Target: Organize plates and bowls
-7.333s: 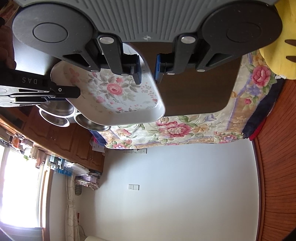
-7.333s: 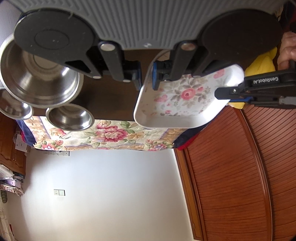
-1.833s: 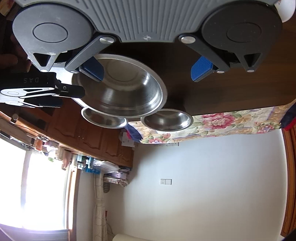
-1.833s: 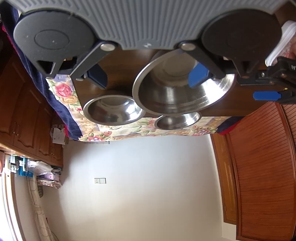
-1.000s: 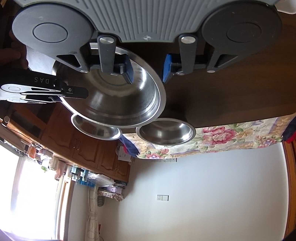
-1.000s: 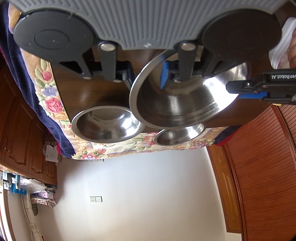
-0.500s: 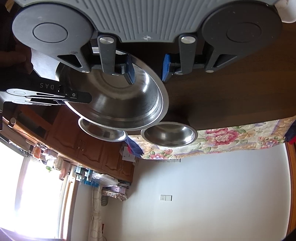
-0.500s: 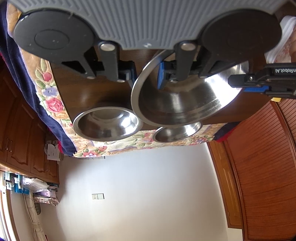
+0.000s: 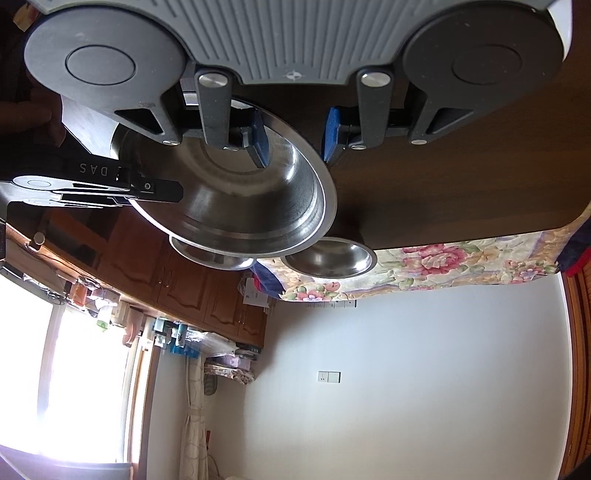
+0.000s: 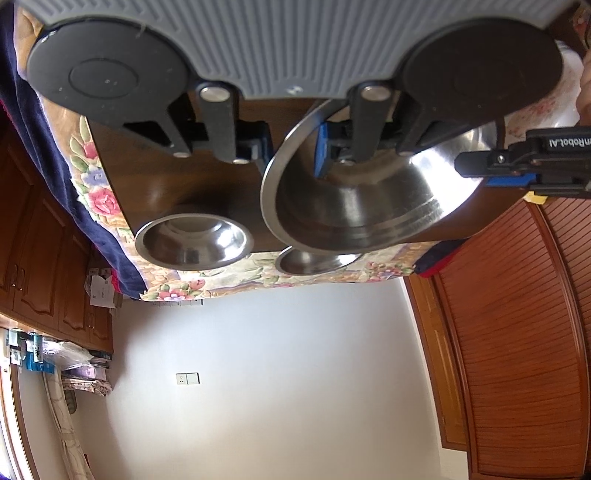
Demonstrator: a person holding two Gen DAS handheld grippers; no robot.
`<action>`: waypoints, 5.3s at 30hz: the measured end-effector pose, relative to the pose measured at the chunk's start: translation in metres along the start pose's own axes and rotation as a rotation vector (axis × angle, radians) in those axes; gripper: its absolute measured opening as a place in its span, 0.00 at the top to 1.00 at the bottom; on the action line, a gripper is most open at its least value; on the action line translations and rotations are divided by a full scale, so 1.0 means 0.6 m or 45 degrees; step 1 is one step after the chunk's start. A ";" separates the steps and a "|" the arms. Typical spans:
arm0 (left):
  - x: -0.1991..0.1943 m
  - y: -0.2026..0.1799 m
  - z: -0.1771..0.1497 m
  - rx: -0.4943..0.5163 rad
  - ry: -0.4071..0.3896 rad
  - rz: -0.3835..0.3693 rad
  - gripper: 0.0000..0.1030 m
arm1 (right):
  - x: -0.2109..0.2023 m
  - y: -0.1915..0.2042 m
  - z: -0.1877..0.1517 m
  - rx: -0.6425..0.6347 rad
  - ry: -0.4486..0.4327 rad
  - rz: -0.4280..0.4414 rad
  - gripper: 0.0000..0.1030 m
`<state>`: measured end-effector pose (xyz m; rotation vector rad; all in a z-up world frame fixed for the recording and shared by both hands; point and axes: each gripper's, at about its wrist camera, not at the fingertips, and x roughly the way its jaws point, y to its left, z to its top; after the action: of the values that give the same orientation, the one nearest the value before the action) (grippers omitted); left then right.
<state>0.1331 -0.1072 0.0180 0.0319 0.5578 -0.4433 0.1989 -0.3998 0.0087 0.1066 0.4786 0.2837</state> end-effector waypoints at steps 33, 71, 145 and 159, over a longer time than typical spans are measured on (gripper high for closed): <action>-0.085 0.004 -0.075 -0.016 -0.009 0.000 0.67 | -0.064 0.053 -0.063 -0.054 0.018 0.009 0.75; -0.069 0.001 -0.081 0.009 0.009 0.001 0.36 | -0.074 0.047 -0.089 -0.012 0.035 0.000 0.54; 0.254 0.134 0.155 -0.001 0.099 0.101 0.37 | 0.253 -0.005 0.128 -0.211 0.169 0.037 0.64; 0.280 0.140 0.150 -0.085 0.162 0.048 0.47 | 0.268 0.001 0.122 -0.212 0.215 0.061 0.64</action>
<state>0.3406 -0.1112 -0.0001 0.0068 0.6955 -0.3875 0.3694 -0.3547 0.0032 -0.0687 0.6187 0.3801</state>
